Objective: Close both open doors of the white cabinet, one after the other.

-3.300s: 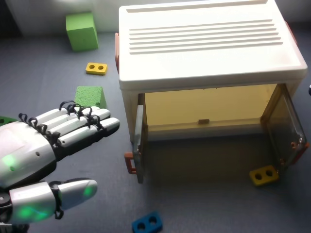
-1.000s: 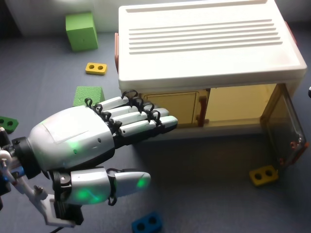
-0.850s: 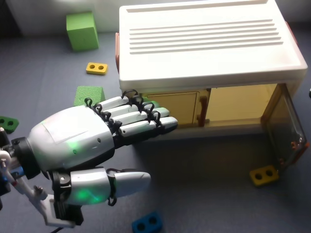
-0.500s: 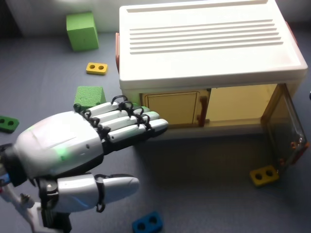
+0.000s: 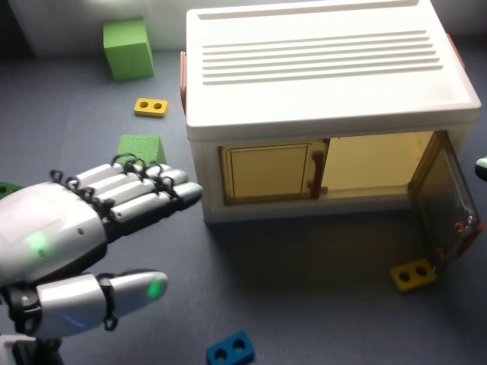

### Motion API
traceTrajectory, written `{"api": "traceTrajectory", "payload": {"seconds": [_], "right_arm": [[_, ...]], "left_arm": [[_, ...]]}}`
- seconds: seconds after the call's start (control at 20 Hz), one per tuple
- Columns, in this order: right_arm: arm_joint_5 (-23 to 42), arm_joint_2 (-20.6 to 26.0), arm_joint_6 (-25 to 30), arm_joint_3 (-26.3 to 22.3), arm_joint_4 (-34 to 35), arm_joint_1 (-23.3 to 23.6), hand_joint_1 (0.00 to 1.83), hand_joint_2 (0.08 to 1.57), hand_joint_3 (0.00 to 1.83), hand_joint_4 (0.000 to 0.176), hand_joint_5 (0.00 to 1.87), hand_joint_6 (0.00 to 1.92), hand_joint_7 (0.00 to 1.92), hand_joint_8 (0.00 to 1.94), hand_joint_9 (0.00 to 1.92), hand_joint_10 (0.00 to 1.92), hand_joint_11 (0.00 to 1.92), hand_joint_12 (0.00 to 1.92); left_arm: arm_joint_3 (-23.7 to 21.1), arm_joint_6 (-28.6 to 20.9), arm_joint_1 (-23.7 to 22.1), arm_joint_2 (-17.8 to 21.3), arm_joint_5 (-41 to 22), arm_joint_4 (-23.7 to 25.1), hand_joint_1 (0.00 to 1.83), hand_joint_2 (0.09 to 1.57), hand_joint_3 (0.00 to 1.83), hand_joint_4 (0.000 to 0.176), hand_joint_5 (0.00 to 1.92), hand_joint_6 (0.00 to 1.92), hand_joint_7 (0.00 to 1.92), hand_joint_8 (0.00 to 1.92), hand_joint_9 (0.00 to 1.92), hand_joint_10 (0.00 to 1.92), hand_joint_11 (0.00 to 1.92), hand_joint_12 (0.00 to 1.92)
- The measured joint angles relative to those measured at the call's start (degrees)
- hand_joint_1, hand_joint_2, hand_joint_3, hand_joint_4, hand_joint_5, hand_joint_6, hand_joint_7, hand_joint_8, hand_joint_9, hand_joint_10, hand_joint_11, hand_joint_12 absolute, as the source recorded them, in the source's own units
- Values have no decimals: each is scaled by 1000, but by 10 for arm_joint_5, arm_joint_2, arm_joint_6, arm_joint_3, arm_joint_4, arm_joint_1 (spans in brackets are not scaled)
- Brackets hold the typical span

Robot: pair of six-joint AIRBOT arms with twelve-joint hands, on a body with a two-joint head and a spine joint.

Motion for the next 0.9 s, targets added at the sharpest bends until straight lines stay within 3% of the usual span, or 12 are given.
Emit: {"api": "traceTrajectory", "payload": {"seconds": [0.2, 0.35, 0.7, 0.75, 0.9], "right_arm": [[-10, 0, 0, -1, -10, 0, 0, 1418, 0, 0, 86, 0, 53, 0, 45, 1, 86, 0], [-16, -3, 0, -1, -11, 0, 0, 1432, 3, 0, 86, 2, 51, 2, 47, 3, 99, 9], [-25, -8, 1, -3, -26, 0, 0, 1428, 1, 7, 71, 0, 57, 2, 34, 0, 98, 5], [-24, -8, 1, -3, -26, 0, 0, 1430, 2, 6, 68, 0, 59, 3, 36, 1, 105, 7], [-28, -9, 0, -3, -34, 7, 0, 1441, 6, 0, 61, 0, 48, 0, 30, 0, 105, 6]], "left_arm": [[-12, 33, 35, 14, -44, -53, 0, 1467, 0, 0, 95, 6, 130, 9, 168, 12, 0, 642], [-18, 48, 55, 22, -80, -92, 0, 1465, 0, 0, 102, 7, 95, 6, 115, 4, 0, 539], [-25, 61, 71, 27, -117, -114, 0, 1415, 0, 0, 143, 3, 167, 5, 167, 3, 0, 642], [-25, 62, 71, 27, -119, -116, 0, 1423, 0, 0, 128, 5, 151, 7, 144, 11, 0, 537], [-25, 62, 71, 27, -120, -116, 0, 1429, 0, 0, 163, 6, 188, 6, 196, 9, 0, 657]]}}
